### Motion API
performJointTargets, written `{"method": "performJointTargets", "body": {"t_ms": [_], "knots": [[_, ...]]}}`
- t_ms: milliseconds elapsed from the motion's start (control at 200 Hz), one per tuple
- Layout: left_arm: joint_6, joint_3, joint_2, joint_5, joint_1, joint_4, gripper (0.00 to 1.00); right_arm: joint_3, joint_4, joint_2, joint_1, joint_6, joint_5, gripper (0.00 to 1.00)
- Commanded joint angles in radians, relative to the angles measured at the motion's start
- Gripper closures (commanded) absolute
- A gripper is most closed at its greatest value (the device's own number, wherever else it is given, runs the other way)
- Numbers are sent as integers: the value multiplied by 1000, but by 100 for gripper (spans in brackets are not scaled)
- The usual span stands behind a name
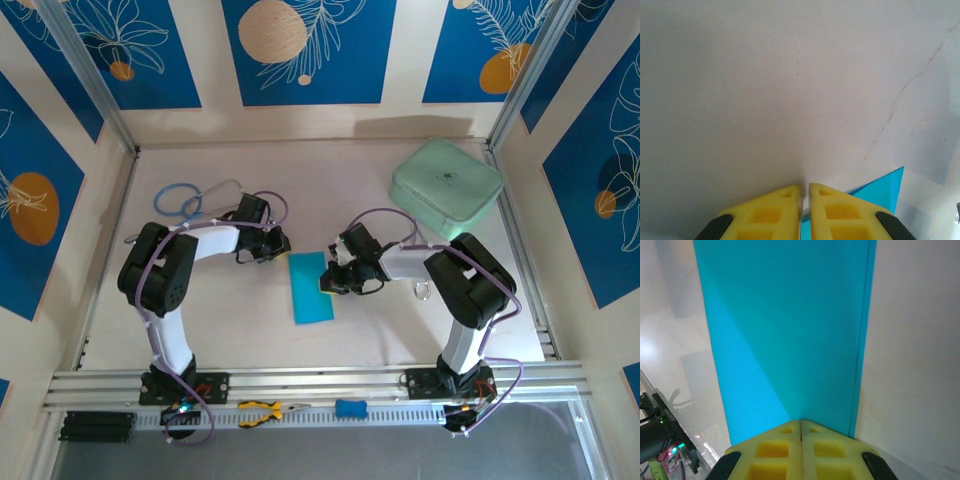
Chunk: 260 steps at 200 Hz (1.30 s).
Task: Fold a paper plane with a square sheet of paper (pick it up from the middle)
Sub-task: First fold the square sheet of paper in half at the center of the table, then fold the paper at the center of the table.
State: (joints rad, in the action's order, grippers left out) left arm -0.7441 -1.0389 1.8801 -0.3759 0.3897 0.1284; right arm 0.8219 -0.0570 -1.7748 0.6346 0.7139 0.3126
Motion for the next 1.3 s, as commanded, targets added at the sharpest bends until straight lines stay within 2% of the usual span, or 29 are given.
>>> {"method": "performJointTargets", "body": {"t_ms": [0,120,200,345,445,530,660,710,830,890,980,1160,1295], "knots": [[-20,-4,-27,60,-22,23,85,-33,-159,-34,3,-48,-34,100],[-25,48,-116,66,-20,22,83,-1,-187,-33,-5,-86,-16,100],[-24,95,-200,60,-17,10,82,29,-173,-19,-9,-84,40,99],[-18,182,-330,22,3,-30,81,100,-189,85,-12,-63,85,83],[-11,228,-380,-15,31,-65,80,100,-239,223,-21,-52,-29,67],[-8,248,-376,-42,60,-100,80,36,-245,332,-58,-12,-99,59],[-9,245,-306,-67,91,-160,80,-95,-180,436,-114,55,-73,59],[-11,225,-275,-68,101,-162,80,-127,-166,462,-97,58,-84,59],[-19,197,-213,-42,110,-168,81,-205,-135,541,-6,76,-227,59],[-10,184,-186,-26,110,-150,81,-243,-121,572,10,105,-254,59],[-3,175,-157,-27,110,-154,81,-280,-128,590,3,155,-223,60],[-3,178,-115,-25,108,-177,81,-369,47,549,17,253,-61,59],[-5,202,-101,-18,100,-188,81,-350,41,491,40,262,-24,59]]}}
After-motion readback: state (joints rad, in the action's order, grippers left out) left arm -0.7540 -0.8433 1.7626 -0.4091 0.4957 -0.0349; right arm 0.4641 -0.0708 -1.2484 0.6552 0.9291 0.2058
